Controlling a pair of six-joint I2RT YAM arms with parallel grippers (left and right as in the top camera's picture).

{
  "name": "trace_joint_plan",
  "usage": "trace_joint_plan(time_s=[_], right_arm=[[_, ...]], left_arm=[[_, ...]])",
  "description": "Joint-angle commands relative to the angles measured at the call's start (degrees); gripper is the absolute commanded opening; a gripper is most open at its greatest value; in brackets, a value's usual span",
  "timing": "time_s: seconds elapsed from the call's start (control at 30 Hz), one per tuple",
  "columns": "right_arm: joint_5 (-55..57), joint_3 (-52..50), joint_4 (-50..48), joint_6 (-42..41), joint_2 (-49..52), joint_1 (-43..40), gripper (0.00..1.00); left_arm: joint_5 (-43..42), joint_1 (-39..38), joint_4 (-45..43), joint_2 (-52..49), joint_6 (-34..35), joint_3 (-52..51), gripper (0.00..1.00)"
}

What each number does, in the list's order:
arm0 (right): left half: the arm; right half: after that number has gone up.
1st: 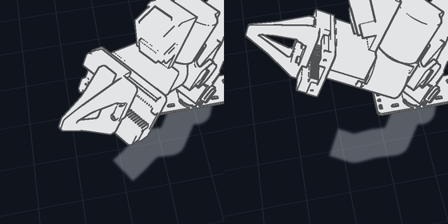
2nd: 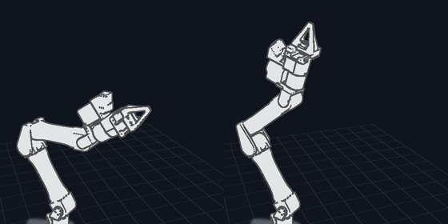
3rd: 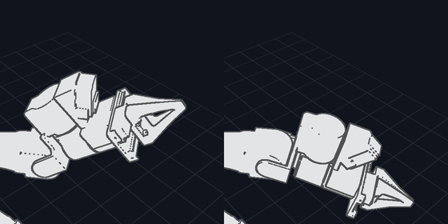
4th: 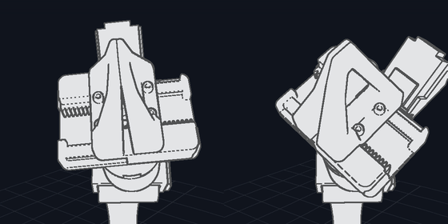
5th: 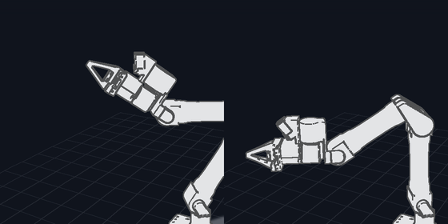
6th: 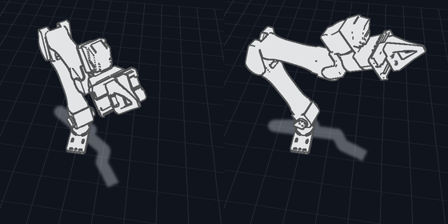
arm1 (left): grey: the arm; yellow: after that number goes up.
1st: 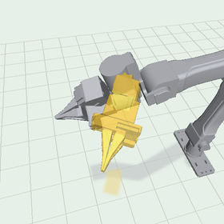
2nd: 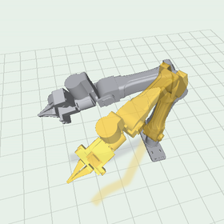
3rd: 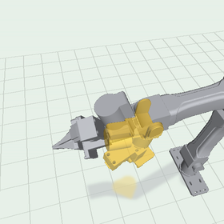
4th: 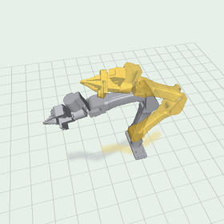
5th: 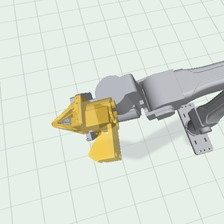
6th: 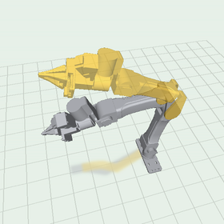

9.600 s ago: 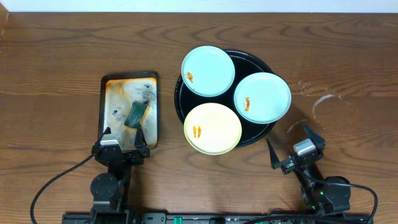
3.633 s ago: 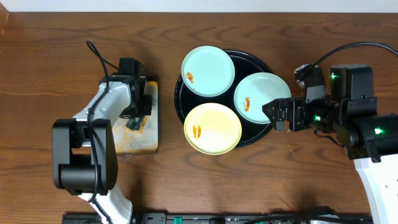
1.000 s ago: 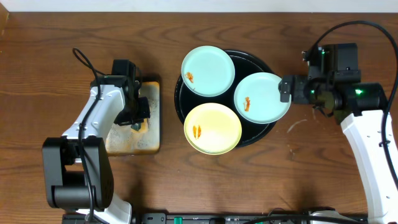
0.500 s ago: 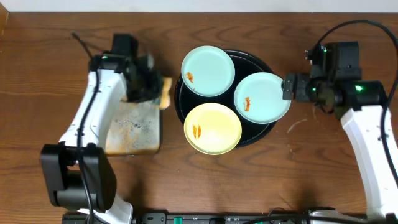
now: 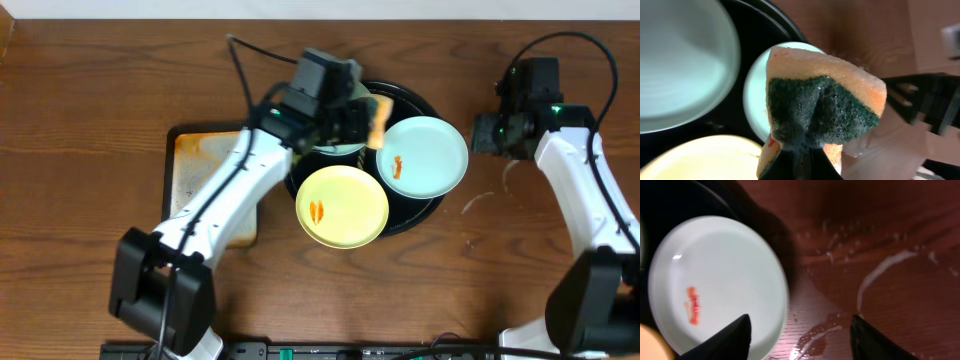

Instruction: Clean dirty plates on tray and stack at the side

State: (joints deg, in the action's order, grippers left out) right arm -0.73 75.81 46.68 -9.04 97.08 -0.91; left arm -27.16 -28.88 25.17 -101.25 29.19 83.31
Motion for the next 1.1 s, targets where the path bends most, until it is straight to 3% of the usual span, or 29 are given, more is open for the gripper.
trace_joint_plan(time_s=[0.0,0.13,0.37,0.5,0.87,1.07], right_arm=[[-8.0,0.6,-0.2,2.7,3.8,-1.7,0.58],[-12.0,0.6,-0.7,4.0,7.6,-2.0,0.54],[-11.7,0.6,-3.1,4.0,10.2,-2.0,0.57],[-11.5,0.6,-3.6,4.0,10.9,-2.0,0.49],[-11.6,0.4,-3.8,4.0,10.9,-2.0,0.45],[-11.6,0.1,-3.8,4.0,11.5,-2.0,0.44]], left_arm=[[-0.7,-2.3,-2.7,-3.9,6.0,0.9,0.08],[-0.8,-4.2,-7.4,-7.5,9.3,0.9,0.08],[-1.0,-8.0,-13.3,-14.2,14.9,0.9,0.08],[-0.7,-8.8,-13.7,-17.4,14.8,0.9,0.08],[1.5,-8.9,-12.6,-22.9,14.0,0.9,0.08],[11.6,-9.8,-7.6,-23.6,8.1,0.9,0.08]])
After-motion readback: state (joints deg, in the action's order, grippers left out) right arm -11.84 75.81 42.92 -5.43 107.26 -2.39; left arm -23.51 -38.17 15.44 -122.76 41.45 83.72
